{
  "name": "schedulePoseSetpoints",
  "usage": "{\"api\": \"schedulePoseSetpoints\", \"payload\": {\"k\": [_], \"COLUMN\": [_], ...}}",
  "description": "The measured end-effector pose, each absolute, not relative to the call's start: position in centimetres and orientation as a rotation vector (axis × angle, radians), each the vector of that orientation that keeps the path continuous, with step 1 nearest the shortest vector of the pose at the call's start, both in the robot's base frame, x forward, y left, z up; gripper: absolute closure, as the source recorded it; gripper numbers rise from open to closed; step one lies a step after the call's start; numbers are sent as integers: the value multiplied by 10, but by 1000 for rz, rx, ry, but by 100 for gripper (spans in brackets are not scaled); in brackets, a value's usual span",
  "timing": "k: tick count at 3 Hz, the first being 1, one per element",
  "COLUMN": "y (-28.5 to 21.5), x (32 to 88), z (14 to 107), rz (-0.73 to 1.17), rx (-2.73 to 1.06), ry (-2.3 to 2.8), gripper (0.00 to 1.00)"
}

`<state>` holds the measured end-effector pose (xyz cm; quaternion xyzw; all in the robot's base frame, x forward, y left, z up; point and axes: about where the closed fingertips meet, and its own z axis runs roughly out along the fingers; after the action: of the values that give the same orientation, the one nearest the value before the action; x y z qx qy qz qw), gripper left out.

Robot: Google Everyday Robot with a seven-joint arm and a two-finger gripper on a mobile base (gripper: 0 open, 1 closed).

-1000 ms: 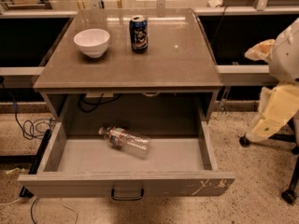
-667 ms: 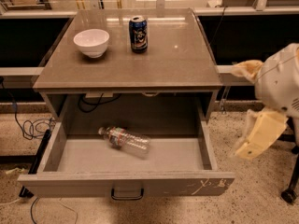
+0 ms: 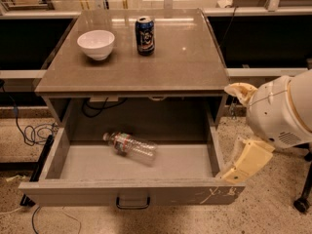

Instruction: Pick water bottle from top drawer and place on counter

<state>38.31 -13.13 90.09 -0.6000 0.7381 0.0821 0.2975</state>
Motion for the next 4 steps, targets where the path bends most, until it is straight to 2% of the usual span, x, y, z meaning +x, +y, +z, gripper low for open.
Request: {"api": "schedulePoseSetpoints", "payload": {"k": [2, 3, 4], "y": [-97, -56, -56], "x": [432, 466, 466], "z": [890, 859, 859], "rz": [212, 192, 192], "rx": [-1467, -1409, -1409], "ry": [1867, 1822, 1823], "gripper": [0, 0, 0]}}
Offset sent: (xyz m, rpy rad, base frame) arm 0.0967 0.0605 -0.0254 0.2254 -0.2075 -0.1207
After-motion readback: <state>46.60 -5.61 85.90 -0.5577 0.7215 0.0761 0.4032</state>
